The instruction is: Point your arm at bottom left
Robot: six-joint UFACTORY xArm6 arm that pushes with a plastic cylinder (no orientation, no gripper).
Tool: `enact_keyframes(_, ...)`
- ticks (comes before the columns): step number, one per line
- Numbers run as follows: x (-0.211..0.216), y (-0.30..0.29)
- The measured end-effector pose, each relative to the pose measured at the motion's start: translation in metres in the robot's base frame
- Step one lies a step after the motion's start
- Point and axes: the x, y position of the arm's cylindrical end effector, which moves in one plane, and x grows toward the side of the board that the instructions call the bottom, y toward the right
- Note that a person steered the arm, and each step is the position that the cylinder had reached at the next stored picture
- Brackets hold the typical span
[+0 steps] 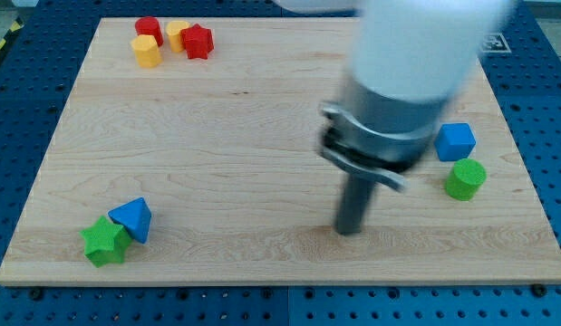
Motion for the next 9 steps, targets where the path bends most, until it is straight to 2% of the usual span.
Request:
enact_keyframes(1, -0.040, -0.089)
enact_keyframes(2, -0.053, -0.175)
enact_keyframes(4, -0.035, -0.301)
enact_keyframes(5, 0.011, -0.340)
enact_keyframes(7, 0.063, -0.335)
enact_keyframes(9, 0.064, -0.323)
